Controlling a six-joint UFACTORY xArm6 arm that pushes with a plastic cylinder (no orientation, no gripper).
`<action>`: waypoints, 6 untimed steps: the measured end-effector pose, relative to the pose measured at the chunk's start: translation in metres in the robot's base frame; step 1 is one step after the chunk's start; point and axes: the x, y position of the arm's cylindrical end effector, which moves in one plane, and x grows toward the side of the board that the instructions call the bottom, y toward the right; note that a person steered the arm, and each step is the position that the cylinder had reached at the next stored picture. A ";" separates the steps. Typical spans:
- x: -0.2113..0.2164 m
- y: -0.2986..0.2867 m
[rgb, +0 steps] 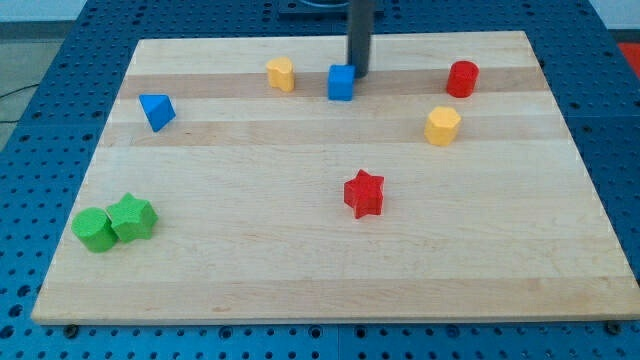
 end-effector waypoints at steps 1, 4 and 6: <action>0.027 -0.013; -0.011 -0.093; -0.004 -0.290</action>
